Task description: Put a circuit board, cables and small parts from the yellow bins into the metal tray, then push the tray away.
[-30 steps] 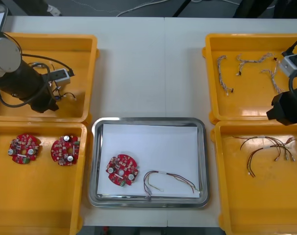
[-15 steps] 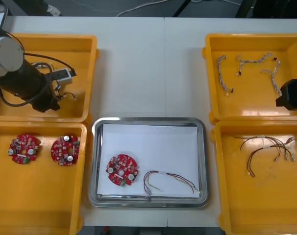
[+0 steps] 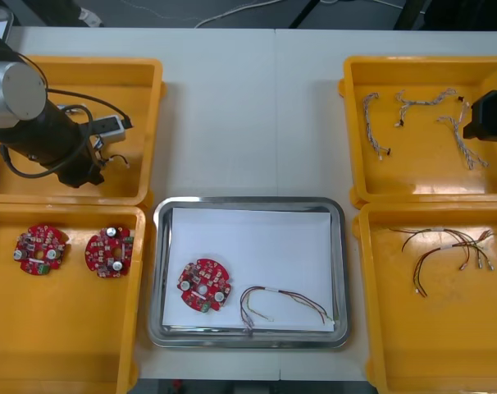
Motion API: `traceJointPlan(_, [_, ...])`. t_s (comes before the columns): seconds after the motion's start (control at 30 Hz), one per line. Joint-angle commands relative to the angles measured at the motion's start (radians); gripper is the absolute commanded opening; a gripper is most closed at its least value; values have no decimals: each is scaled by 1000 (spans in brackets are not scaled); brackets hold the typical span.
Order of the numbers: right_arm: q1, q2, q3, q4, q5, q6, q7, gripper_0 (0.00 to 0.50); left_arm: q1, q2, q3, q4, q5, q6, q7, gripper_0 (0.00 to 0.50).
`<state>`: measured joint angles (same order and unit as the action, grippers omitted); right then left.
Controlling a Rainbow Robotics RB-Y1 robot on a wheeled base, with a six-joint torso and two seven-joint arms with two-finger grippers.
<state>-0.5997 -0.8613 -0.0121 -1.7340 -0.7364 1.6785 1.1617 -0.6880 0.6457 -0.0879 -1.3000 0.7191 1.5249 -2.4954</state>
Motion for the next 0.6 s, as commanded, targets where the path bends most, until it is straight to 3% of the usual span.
traceJointPlan(0.03, [-81,-13,44,76,15,-72,81,500,-53,-18,-16,1,-13,-11,38,461])
traceJointPlan(0.43, [-112,-13,60,281,14,-249,299,500,-79,-18,-69,84,-7,-98,38,441])
traceJointPlan(0.53, [-121,-13,70,329,8,-284,325,500,-79,-18,-69,82,-6,-94,36,298])
traceJointPlan(0.6, [-140,-13,90,375,6,-309,329,500,-79,-18,-69,84,-4,-91,38,75])
